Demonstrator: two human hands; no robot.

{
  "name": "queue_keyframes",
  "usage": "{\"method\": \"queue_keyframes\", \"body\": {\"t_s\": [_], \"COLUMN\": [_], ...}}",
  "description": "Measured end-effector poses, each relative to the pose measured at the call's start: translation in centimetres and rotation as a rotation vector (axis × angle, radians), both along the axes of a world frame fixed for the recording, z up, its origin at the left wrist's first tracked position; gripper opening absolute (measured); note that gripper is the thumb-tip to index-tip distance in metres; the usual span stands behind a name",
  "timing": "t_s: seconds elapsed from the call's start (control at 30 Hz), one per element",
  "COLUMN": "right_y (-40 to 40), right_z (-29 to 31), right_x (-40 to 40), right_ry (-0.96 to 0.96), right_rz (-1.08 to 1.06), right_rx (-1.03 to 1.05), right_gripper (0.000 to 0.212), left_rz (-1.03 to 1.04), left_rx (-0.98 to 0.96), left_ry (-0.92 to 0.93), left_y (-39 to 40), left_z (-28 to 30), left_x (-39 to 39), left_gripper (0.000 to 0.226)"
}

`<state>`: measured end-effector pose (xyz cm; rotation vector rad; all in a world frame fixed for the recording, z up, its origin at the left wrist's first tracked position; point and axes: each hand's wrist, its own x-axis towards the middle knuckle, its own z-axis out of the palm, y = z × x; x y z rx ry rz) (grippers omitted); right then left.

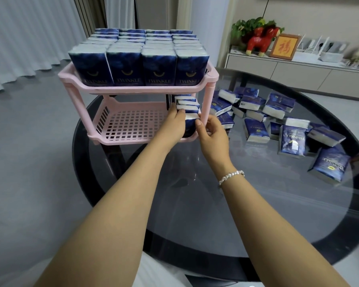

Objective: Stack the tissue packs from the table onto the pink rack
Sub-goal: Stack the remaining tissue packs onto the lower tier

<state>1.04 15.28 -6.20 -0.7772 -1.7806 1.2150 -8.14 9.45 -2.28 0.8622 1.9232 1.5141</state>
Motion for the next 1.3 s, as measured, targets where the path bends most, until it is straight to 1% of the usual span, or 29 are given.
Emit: {"method": "queue_keyframes", "body": {"t_s": [0.07, 0.17, 0.3, 0.4, 0.5, 0.57, 0.63, 0.7, 0.77, 0.87, 0.93, 1.07, 1.17, 1.2, 1.3], "right_y": [-0.1, -0.3, -0.3, -0.3, -0.5, -0.7, -0.7, -0.5, -0.2, 0.3, 0.6, 0.9, 1.1, 1.1, 1.3], "right_z": [0.0, 0.3, 0.9, 1.1, 0.9, 0.7, 0.6, 0.4, 0.1, -0.4, -0.6, -0.7, -0.7, -0.6, -0.5], "right_x": [-0.1, -0.2, 0.0, 0.0, 0.0, 0.0, 0.0, 0.0, 0.0, -0.4, -0.6, -0.6, -0.7, -0.8, -0.7], "right_ry": [-0.006, 0.018, 0.043, 0.052, 0.071, 0.072, 0.066, 0.067, 0.052, 0.007, 0.002, -0.002, -0.007, -0.011, -0.024], "right_rz": [-0.006, -0.006, -0.026, -0.018, -0.024, -0.033, -0.042, -0.046, -0.054, -0.053, -0.046, -0.048, -0.046, -0.044, -0.039], "right_rx": [-0.007, -0.044, -0.13, -0.174, -0.138, -0.119, -0.112, -0.106, -0.076, -0.026, -0.001, 0.048, 0.057, 0.062, 0.071], "right_gripper": [0.012, 0.018, 0.022, 0.021, 0.01, 0.005, 0.006, 0.008, 0.009, 0.012, 0.013, 0.013, 0.017, 0.016, 0.014], "left_rz": [-0.013, -0.04, -0.063, -0.023, 0.018, 0.059, 0.092, 0.105, 0.114, 0.121, 0.124, 0.085, 0.026, 0.014, 0.0], "left_rx": [0.008, 0.038, 0.052, 0.052, 0.079, 0.087, 0.116, 0.138, 0.131, 0.071, 0.045, 0.076, 0.053, 0.042, 0.055], "left_ry": [-0.057, -0.1, -0.22, -0.2, -0.193, -0.176, -0.234, -0.292, -0.319, -0.347, -0.352, -0.292, -0.308, -0.308, -0.341], "left_y": [0.4, 0.5, 1.0, 1.1, 0.9, 1.0, 1.5, 2.1, 2.7, 3.4, 3.7, 3.9, 3.8, 3.8, 3.9], "left_z": [-0.3, -0.5, -0.4, -0.3, -0.1, 0.0, -0.2, -0.3, -0.3, -0.8, -1.0, -1.5, -1.4, -1.3, -1.2], "left_x": [-0.2, -0.3, -0.2, 0.0, -0.1, -0.5, -1.3, -2.0, -2.5, -3.1, -3.5, -4.5, -4.5, -4.4, -4.5], "left_gripper": [0.044, 0.042, 0.044, 0.04, 0.038, 0.041, 0.048, 0.048, 0.048, 0.051, 0.047, 0.039, 0.021, 0.019, 0.022]}}
